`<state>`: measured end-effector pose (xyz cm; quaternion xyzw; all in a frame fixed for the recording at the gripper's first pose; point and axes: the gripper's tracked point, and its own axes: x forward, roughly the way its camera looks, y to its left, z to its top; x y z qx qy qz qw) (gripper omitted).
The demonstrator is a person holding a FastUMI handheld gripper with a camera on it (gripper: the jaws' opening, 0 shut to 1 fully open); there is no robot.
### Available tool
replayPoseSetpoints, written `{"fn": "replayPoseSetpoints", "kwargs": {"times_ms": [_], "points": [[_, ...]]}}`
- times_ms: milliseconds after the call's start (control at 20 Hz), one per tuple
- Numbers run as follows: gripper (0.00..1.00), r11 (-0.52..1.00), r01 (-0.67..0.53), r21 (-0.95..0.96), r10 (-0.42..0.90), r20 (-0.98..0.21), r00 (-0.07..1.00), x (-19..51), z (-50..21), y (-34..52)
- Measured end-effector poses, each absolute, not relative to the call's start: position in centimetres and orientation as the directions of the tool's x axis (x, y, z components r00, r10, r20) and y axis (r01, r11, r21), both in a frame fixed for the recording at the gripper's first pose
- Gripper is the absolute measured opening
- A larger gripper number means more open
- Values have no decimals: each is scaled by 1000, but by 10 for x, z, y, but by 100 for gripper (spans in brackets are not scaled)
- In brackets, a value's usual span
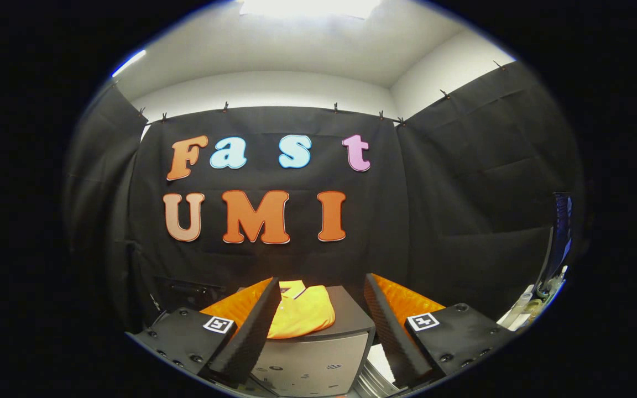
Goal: Put the clothes into the washing machine and then close the washing machine lid.
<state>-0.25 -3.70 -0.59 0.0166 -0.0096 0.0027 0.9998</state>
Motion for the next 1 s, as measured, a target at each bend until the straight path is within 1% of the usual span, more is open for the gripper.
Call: {"fn": "replayPoseSetpoints", "kwargs": {"times_ms": [150, 300, 450, 650, 850, 1000], "points": [[99, 990, -126, 56, 126, -6, 992, 12, -16, -9], [99, 981, -187, 55, 190, -49, 981, 41, -24, 11], [99, 979, -201, 32, 204, -126, 971, 79, -36, 30], [99, 987, -160, 14, 158, -259, 953, 143, -51, 50], [99, 982, -172, 77, 188, -449, 873, 195, -97, 81], [100, 980, -158, 120, 198, -555, 808, 237, -131, 97]]}}
